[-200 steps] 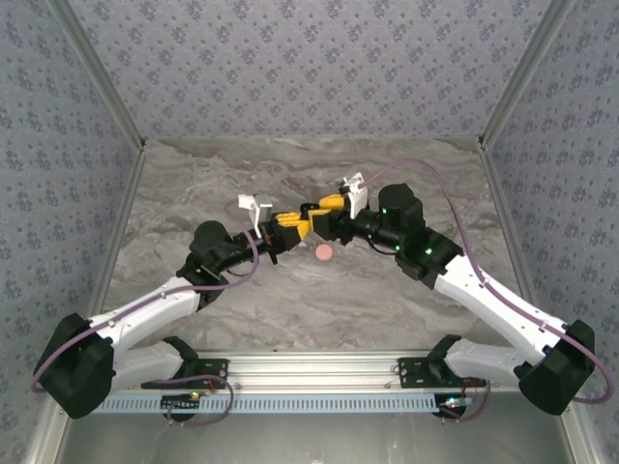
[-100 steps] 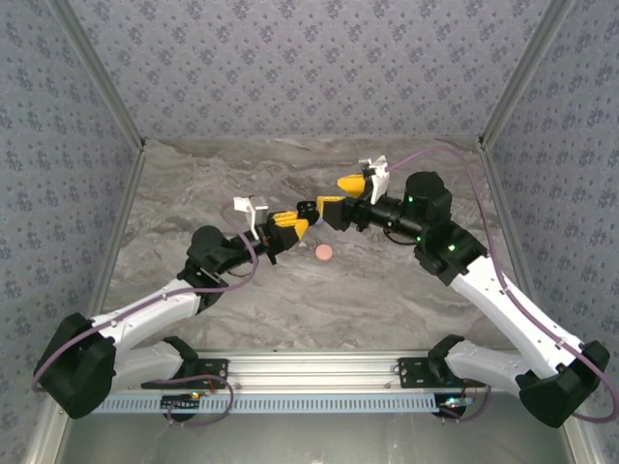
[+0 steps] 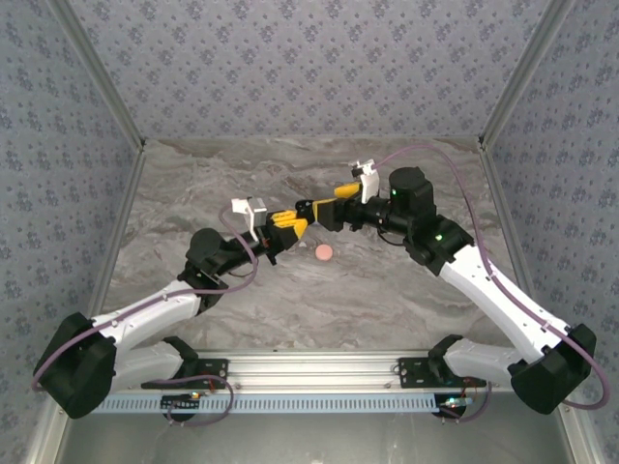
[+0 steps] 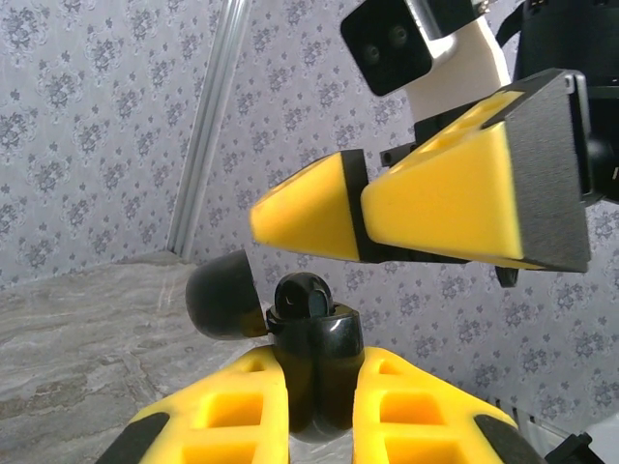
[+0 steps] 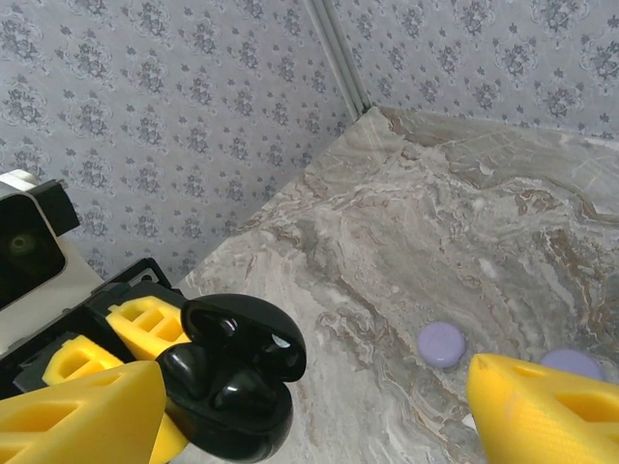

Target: Insert wireless bluetooth earbuds into charging case

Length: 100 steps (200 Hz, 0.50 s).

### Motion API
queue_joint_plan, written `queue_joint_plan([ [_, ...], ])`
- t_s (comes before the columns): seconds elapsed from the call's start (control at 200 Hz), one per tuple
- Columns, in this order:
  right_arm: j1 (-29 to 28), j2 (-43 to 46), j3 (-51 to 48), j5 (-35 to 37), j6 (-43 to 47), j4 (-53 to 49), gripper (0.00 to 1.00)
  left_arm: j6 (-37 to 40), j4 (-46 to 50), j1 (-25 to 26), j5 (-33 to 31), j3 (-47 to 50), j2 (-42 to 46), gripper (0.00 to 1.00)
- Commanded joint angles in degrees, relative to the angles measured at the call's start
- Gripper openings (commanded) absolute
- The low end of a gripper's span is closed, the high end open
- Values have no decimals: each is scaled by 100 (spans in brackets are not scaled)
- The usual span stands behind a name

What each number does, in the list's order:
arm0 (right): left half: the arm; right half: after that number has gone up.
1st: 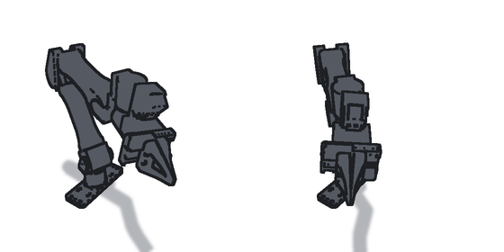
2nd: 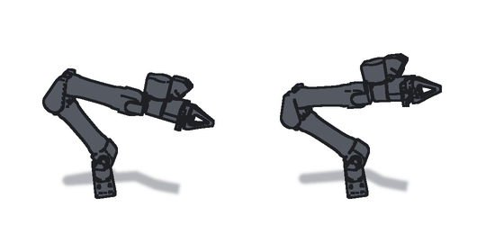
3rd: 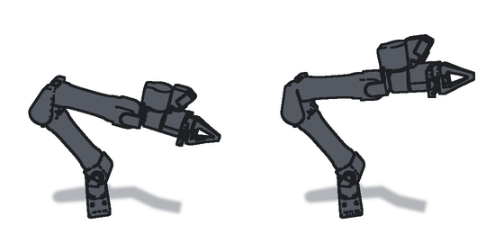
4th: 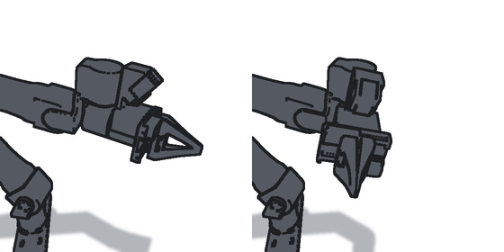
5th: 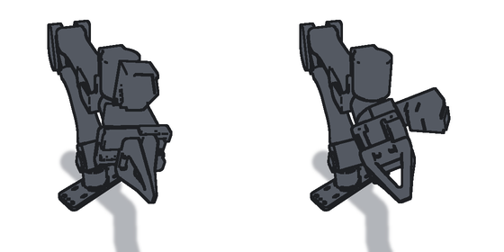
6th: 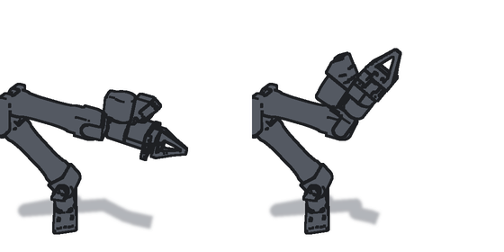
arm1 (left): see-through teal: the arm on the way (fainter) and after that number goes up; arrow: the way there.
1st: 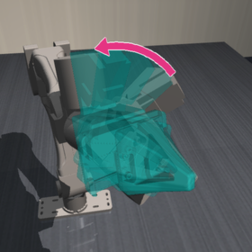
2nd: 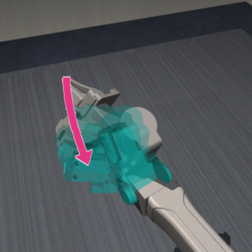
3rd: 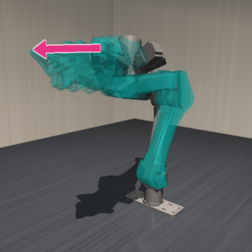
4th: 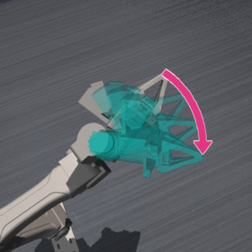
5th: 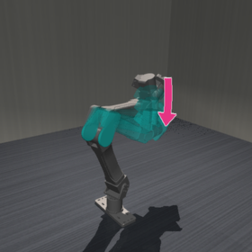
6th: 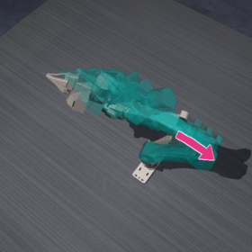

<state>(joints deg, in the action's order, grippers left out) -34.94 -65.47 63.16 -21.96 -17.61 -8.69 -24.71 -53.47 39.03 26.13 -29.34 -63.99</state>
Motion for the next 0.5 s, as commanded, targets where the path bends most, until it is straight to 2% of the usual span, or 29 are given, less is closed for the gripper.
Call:
queue_joint_plan([
  [0.0,13,-1,223,-101,-88,-10,84,98,-339,37,-24,-133,-17,0],
  [0.275,94,90,142,-336,-273,83,84,161,-479,42,51,-77,-11,0],
  [0.415,239,158,41,-1013,-727,535,99,229,-744,56,223,6,17,0],
  [0.495,224,103,82,-1250,-813,517,100,275,-821,88,290,12,44,0],
])
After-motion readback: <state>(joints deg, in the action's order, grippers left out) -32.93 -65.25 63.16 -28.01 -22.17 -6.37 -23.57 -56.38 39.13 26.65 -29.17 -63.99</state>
